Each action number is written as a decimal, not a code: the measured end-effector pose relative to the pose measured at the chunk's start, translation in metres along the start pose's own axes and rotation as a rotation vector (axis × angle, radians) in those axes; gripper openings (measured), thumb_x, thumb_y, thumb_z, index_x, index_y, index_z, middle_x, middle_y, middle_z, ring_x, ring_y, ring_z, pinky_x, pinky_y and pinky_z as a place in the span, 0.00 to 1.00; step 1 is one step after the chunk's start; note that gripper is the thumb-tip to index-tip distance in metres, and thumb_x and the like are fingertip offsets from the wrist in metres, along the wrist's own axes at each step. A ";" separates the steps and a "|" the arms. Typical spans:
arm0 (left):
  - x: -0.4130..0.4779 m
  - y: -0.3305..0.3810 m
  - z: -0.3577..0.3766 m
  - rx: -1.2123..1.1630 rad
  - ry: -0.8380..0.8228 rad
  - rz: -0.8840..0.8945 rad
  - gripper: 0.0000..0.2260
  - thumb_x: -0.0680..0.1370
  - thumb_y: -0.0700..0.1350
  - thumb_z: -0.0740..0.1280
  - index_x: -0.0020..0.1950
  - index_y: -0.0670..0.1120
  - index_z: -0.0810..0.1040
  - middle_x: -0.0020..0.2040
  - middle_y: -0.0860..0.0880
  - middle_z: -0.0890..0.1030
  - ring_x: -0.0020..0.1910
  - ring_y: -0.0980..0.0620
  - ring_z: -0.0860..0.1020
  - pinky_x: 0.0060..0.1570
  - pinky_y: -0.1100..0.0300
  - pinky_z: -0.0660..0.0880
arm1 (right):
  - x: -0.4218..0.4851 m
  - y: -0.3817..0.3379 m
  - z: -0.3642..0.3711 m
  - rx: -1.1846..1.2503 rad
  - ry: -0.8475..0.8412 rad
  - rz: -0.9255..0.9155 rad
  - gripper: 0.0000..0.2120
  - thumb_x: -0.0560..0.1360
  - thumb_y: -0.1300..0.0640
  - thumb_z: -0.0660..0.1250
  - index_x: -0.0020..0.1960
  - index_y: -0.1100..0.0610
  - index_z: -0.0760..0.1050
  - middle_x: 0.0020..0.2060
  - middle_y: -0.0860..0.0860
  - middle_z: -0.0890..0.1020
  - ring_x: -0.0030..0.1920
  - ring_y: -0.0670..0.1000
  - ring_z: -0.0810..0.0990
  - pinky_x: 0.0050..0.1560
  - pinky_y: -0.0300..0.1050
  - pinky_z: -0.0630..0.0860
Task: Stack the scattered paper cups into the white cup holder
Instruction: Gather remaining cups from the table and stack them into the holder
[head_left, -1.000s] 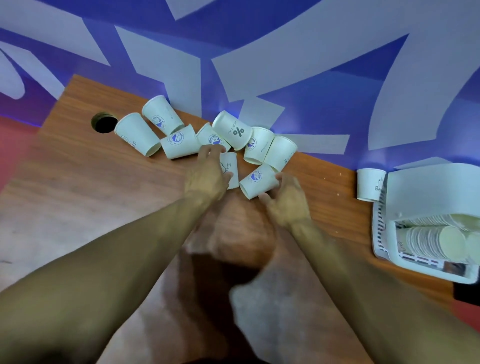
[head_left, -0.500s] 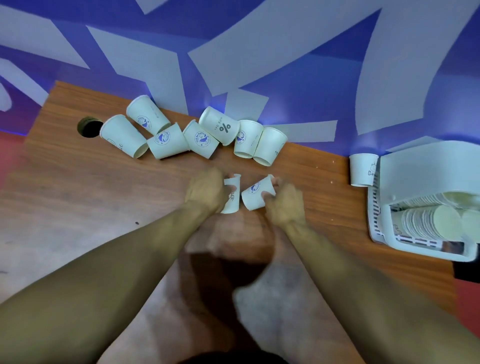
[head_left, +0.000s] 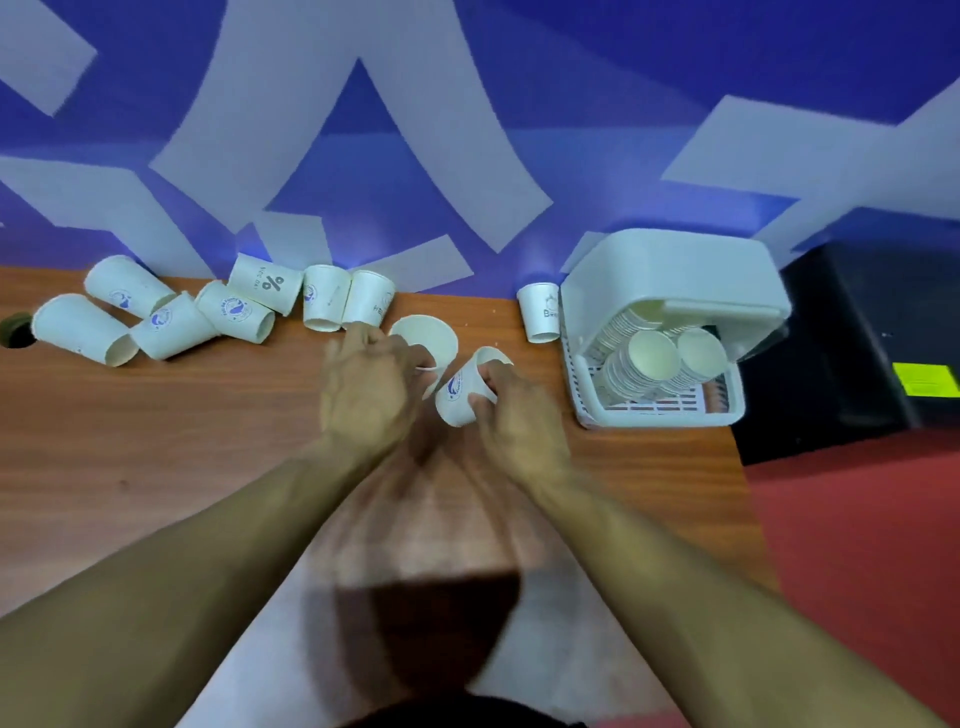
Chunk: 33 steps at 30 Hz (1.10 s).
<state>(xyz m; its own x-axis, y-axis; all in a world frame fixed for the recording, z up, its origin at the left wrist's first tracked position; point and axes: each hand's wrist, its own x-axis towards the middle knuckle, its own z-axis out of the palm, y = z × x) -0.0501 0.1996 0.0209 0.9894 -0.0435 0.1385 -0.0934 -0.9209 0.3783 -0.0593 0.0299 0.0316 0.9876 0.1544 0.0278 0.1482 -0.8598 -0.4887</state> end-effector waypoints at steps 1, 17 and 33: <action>-0.002 0.021 -0.002 -0.017 0.038 0.013 0.08 0.76 0.52 0.65 0.50 0.53 0.84 0.44 0.53 0.82 0.50 0.46 0.70 0.47 0.54 0.61 | -0.006 0.012 -0.013 -0.010 0.030 -0.015 0.09 0.75 0.57 0.65 0.54 0.58 0.75 0.47 0.57 0.82 0.46 0.62 0.78 0.43 0.51 0.73; 0.009 0.259 0.043 -0.049 0.328 0.179 0.04 0.76 0.54 0.70 0.46 0.55 0.82 0.48 0.59 0.81 0.56 0.47 0.72 0.53 0.52 0.60 | -0.045 0.209 -0.164 -0.080 0.407 -0.032 0.05 0.71 0.62 0.67 0.47 0.60 0.77 0.37 0.54 0.79 0.39 0.60 0.77 0.42 0.51 0.72; 0.046 0.278 0.103 0.106 0.236 0.273 0.01 0.75 0.48 0.72 0.43 0.53 0.82 0.42 0.55 0.81 0.38 0.49 0.76 0.46 0.52 0.63 | 0.005 0.275 -0.161 -0.087 0.342 -0.146 0.07 0.69 0.64 0.69 0.47 0.57 0.81 0.33 0.52 0.78 0.33 0.58 0.75 0.45 0.51 0.73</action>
<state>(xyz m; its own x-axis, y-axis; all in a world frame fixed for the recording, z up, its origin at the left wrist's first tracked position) -0.0192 -0.0980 0.0383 0.8755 -0.2143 0.4331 -0.3264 -0.9231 0.2031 -0.0053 -0.2838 0.0378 0.9138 0.1199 0.3881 0.2780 -0.8812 -0.3824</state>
